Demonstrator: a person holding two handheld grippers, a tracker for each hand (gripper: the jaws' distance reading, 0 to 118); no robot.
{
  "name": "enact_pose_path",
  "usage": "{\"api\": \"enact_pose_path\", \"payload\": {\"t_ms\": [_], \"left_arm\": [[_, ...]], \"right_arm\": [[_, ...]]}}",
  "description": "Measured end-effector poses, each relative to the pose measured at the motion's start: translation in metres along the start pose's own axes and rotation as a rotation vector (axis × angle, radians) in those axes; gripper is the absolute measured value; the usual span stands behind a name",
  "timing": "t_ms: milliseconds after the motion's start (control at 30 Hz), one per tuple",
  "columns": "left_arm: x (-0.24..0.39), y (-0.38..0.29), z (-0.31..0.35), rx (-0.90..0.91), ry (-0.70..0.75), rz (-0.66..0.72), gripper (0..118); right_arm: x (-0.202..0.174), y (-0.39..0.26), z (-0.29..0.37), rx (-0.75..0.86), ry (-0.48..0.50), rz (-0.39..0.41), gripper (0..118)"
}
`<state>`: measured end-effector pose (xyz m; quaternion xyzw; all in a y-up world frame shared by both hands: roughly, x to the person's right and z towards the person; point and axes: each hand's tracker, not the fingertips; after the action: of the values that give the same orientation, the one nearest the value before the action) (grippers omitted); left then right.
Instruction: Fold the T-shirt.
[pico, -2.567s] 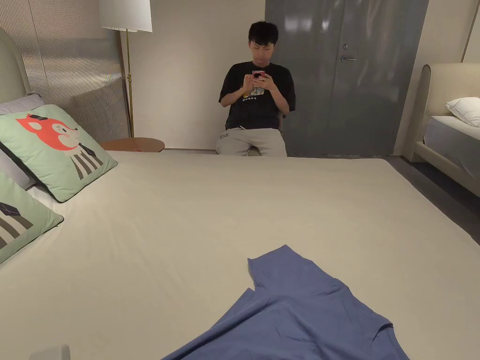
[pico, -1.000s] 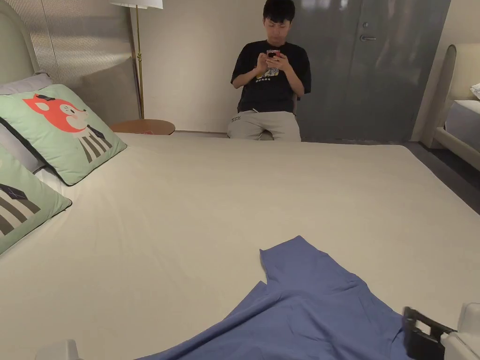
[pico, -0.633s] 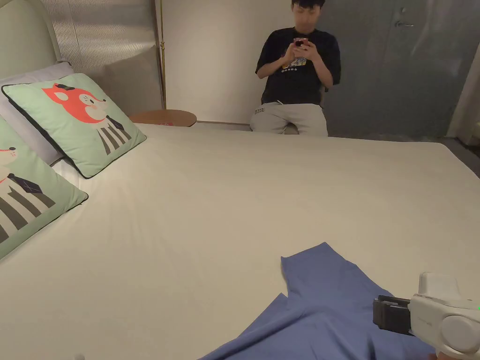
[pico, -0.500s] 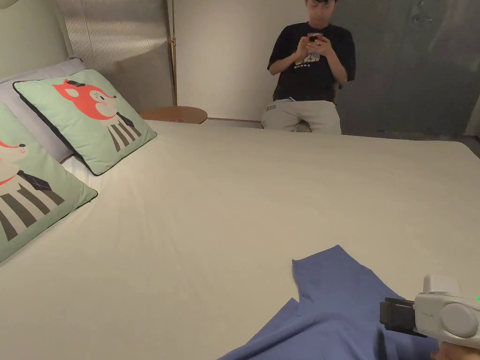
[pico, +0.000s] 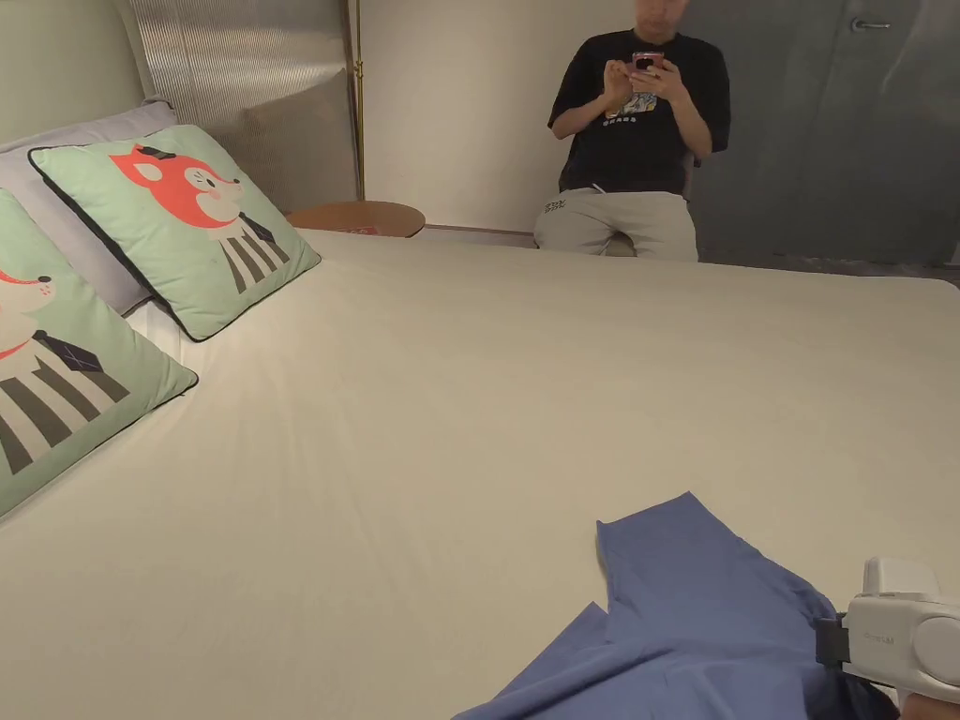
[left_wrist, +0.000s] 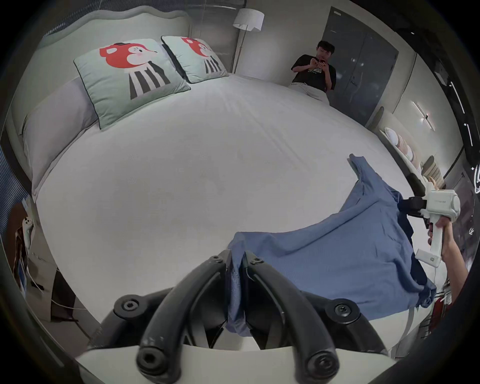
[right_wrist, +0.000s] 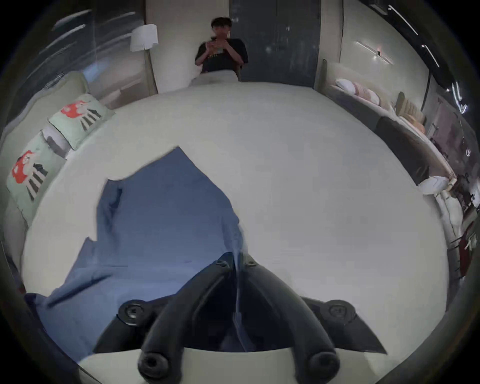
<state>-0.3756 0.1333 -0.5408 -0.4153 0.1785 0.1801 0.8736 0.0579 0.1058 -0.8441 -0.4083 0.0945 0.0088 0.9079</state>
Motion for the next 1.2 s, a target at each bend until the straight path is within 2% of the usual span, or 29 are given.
{"api": "enact_pose_path", "payload": {"t_ms": [133,233,333,500,633,733,900,1200], "left_arm": [[0.006,0.003,0.019,0.049,-0.015,-0.013,2],[0.005,0.006,0.034,0.111,-0.026,-0.018,2],[0.005,0.008,0.051,0.182,-0.048,-0.017,2],[0.009,0.003,0.084,0.279,-0.082,-0.033,3],[0.013,-0.004,0.103,0.336,-0.126,-0.036,2],[0.016,-0.004,0.115,0.382,-0.163,-0.037,2],[0.029,0.015,0.146,0.461,-0.229,-0.047,3],[0.058,0.096,0.23,0.735,-0.29,-0.097,3]], "right_arm": [[-0.003,-0.007,0.059,0.16,0.027,0.014,3],[-0.001,-0.021,0.117,0.292,0.059,-0.007,3],[-0.004,-0.04,0.174,0.44,0.017,0.023,3],[-0.01,-0.089,0.247,0.618,-0.007,0.024,3],[-0.029,-0.119,0.308,0.703,-0.014,0.029,3],[-0.027,-0.132,0.332,0.757,-0.028,0.012,3],[-0.032,-0.119,0.372,0.854,-0.043,0.007,3],[-0.017,-0.056,0.451,1.089,-0.092,-0.004,3]]}}
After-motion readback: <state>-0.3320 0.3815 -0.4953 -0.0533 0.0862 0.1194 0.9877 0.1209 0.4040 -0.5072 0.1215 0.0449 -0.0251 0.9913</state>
